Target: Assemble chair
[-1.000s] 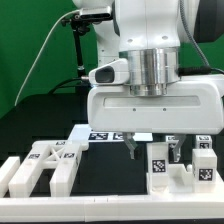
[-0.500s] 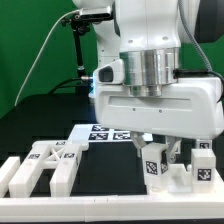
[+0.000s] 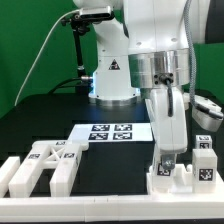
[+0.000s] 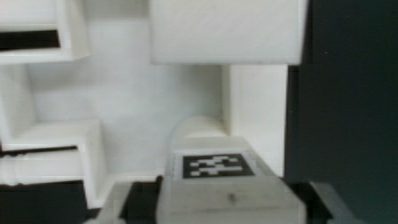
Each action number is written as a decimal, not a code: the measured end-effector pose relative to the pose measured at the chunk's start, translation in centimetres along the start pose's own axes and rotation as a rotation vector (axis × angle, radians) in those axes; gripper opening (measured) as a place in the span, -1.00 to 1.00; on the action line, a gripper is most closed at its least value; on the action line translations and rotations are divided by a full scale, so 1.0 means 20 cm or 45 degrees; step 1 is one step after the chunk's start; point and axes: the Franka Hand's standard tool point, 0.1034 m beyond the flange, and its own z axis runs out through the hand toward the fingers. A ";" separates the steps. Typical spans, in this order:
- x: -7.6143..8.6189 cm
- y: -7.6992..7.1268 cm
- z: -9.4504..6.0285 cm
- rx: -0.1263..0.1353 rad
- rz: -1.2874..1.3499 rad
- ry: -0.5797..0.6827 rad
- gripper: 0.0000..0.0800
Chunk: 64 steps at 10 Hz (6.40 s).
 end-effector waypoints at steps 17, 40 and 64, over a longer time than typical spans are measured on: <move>0.08 0.01 0.00 0.040 -0.517 0.068 -0.28; 0.07 0.02 0.00 -0.006 -1.298 0.073 -0.29; 0.08 -0.01 0.00 -0.032 -1.204 0.051 -0.29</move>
Offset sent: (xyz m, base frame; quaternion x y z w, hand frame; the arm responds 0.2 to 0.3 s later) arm 0.0054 -0.0028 0.0162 -0.0067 -0.0039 -0.4554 0.8902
